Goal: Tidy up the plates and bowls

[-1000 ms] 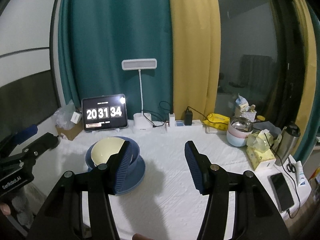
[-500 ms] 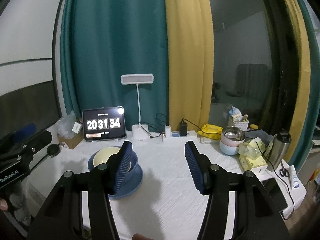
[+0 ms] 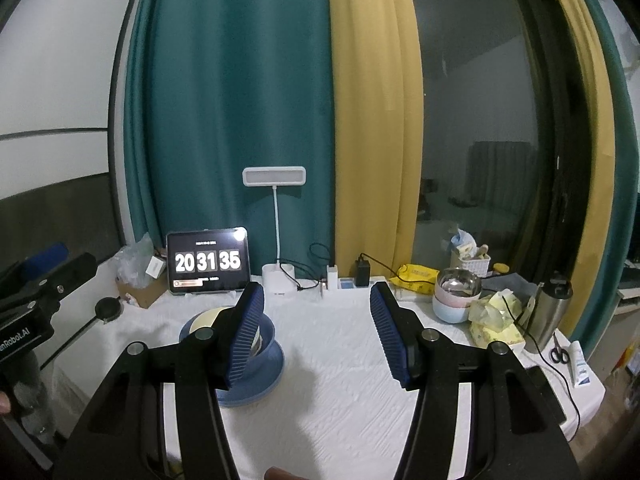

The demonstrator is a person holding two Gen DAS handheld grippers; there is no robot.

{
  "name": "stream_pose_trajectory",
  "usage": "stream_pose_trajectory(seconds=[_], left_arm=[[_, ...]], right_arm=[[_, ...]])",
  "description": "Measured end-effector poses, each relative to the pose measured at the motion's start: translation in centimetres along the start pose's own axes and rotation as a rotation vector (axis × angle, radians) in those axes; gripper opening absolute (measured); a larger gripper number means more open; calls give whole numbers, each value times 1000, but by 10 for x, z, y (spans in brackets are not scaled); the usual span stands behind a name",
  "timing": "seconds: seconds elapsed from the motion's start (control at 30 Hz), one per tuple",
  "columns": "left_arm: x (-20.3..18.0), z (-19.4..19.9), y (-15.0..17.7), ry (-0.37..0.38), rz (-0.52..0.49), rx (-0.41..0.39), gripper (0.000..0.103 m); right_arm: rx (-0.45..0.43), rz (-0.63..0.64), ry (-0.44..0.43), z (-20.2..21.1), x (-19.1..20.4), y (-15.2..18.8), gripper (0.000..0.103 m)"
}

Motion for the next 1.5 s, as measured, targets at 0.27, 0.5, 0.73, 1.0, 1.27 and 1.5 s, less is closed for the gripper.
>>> stream_pose_trajectory(seconds=[0.27, 0.5, 0.73, 1.0, 1.27, 1.5], left_arm=[[1, 5, -4, 1, -4, -15, 80], [1, 5, -4, 1, -4, -14, 80], [0, 4, -3, -1, -4, -8, 80], [-1, 4, -2, -1, -3, -5, 80], [-1, 2, -1, -4, 1, -1, 80], [-1, 1, -1, -6, 3, 0, 80]], right_arm=[[-18, 7, -5, 8, 2, -4, 59], [-18, 7, -5, 8, 1, -5, 59], [-18, 8, -7, 9, 1, -5, 60], [-19, 9, -6, 9, 1, -5, 60], [-12, 3, -2, 7, -1, -3, 60], [-5, -1, 1, 6, -2, -1, 60]])
Point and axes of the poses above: each gripper's, at about its wrist camera, not at the fingertips, and z roughly against the way its jaws point, x to its left, y to its underside, the point moved 7 cm from there along -z, roughly the way its jaws point, and after that the axes turned 9 degrees about -z, right-handed, at the moved point
